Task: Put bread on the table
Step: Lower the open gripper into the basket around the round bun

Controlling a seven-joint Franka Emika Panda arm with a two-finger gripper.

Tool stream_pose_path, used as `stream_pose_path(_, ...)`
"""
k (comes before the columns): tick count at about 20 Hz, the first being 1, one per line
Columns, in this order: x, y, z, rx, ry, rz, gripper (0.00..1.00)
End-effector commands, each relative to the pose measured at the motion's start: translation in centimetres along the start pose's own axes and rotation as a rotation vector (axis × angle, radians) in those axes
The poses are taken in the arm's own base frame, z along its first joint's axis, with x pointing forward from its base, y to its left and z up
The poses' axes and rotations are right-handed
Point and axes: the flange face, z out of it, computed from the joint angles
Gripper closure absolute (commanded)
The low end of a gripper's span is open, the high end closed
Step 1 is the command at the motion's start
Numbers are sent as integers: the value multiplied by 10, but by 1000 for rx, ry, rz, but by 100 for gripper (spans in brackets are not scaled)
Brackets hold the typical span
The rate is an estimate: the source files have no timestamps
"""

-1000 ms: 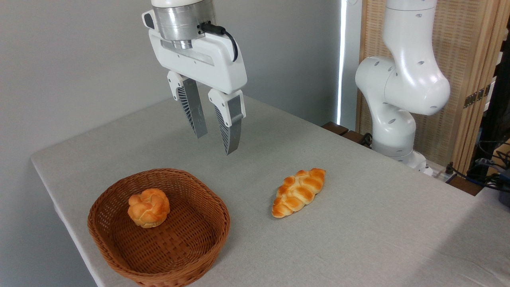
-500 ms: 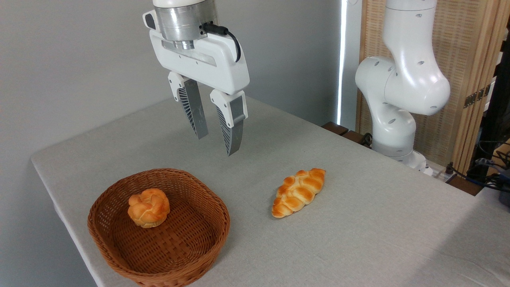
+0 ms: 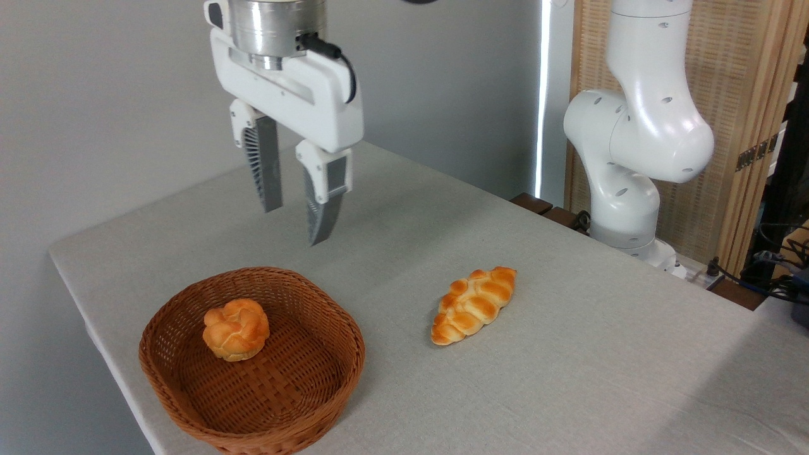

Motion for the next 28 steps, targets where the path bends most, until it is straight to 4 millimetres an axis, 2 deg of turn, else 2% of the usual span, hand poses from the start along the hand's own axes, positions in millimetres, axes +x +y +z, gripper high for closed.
stream_pose_path(1, 20, 9, 16, -25, 78, 3, 0)
stream_pose_path(5, 24, 7, 34, -30, 180, -46, 0)
stream_pose_path(9, 39, 26, 62, 23, 253, -29, 0)
stream_pose_path(13, 42, 41, 98, 71, 285, 4, 0)
stream_pose_path(17, 38, 39, 108, 104, 301, 59, 0)
stream_pose_path(20, 32, 40, 121, 140, 245, 189, 0)
stream_pose_path(25, 28, 41, 136, 174, 205, 253, 0)
stream_pose_path(28, 28, 48, 146, 182, 200, 310, 0)
